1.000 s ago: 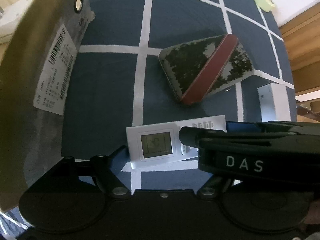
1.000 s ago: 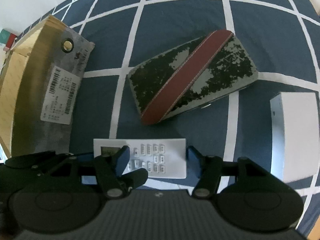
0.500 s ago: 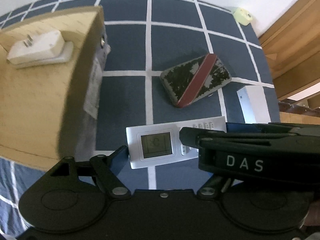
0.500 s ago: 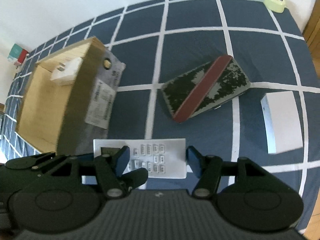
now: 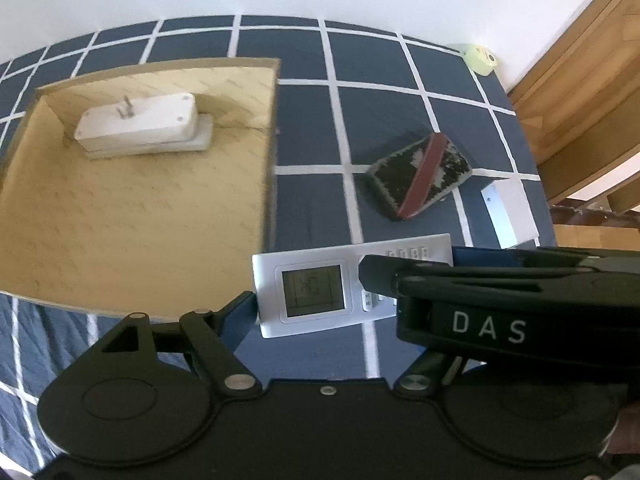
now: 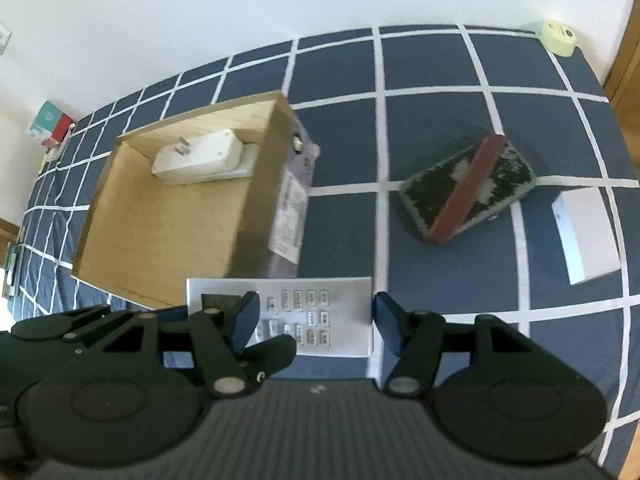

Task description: Organize objects

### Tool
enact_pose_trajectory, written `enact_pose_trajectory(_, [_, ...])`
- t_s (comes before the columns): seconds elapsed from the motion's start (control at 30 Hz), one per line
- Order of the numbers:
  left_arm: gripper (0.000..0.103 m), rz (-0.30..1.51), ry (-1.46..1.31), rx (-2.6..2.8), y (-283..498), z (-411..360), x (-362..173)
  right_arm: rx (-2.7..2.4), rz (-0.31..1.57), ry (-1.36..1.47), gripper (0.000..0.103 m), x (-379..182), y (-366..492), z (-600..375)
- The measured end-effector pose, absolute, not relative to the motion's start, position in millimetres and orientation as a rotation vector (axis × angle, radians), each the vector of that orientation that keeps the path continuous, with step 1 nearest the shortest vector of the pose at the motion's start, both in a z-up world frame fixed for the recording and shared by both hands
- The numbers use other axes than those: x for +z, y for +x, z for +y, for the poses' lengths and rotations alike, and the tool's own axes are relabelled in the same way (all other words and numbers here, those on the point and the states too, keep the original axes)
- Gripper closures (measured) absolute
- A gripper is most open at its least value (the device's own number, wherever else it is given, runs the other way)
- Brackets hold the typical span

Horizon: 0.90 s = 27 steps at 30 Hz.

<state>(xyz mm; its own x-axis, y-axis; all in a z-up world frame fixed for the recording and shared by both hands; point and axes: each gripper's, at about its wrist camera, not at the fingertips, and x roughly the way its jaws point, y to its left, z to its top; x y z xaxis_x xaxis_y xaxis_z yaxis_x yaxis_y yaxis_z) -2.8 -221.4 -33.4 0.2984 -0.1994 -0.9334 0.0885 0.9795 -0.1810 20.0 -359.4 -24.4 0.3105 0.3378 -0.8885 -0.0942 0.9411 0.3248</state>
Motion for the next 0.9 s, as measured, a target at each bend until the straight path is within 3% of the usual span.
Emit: enact_pose_trajectory(0.9, [0.027, 1.248, -0.067, -0.227, 36, -57, -32, 0.261, 1.203, 0.246, 0.041, -21, 54, -191])
